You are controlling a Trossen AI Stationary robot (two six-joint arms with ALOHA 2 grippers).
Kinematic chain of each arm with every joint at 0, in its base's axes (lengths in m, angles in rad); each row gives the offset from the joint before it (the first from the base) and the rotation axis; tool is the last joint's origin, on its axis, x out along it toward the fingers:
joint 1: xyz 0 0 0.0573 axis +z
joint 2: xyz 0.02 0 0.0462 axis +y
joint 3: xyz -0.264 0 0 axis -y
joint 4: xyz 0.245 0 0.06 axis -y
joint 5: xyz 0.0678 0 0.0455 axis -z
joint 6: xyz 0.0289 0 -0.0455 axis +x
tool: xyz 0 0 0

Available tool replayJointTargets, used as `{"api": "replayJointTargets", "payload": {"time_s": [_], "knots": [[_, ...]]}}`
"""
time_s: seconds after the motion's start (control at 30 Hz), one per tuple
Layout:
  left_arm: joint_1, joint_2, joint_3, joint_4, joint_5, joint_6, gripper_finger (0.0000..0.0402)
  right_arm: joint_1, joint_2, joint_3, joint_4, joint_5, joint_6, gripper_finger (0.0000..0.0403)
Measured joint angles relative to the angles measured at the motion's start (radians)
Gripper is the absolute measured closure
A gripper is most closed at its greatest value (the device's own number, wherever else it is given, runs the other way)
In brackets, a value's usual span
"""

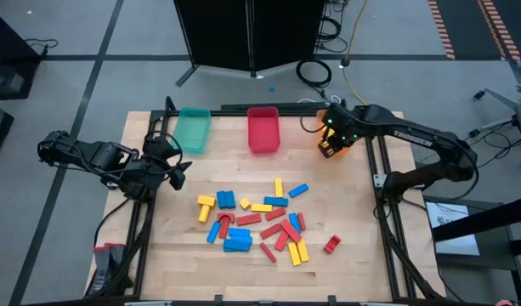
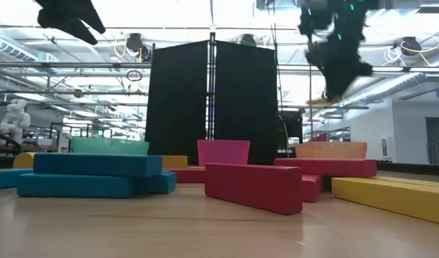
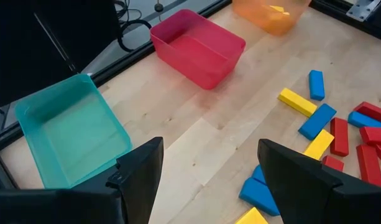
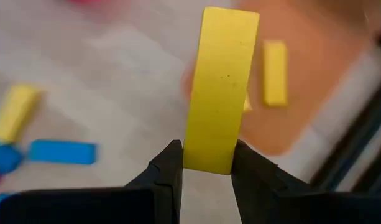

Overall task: Sort blocks
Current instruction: Put the yellow block into the orange bin

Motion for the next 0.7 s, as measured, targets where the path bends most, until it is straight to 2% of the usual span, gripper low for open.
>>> {"api": "replayJointTargets", "payload": {"time_s": [0.2,0.47,0.7], "knots": [[0.000,0.000,0.000,0.002,-0.002,-0.002,0.0134,-0.121,0.025,-0.117,0.150,-0.009,0.058,0.0315],[0.000,0.000,0.000,0.002,-0.003,-0.027,0.0134,-0.245,0.169,-0.125,0.250,-0.053,0.059,0.0315],[0.000,0.000,0.000,0.001,-0.003,-0.027,0.0134,-0.284,0.263,-0.125,0.296,-0.057,0.050,0.0315]]}}
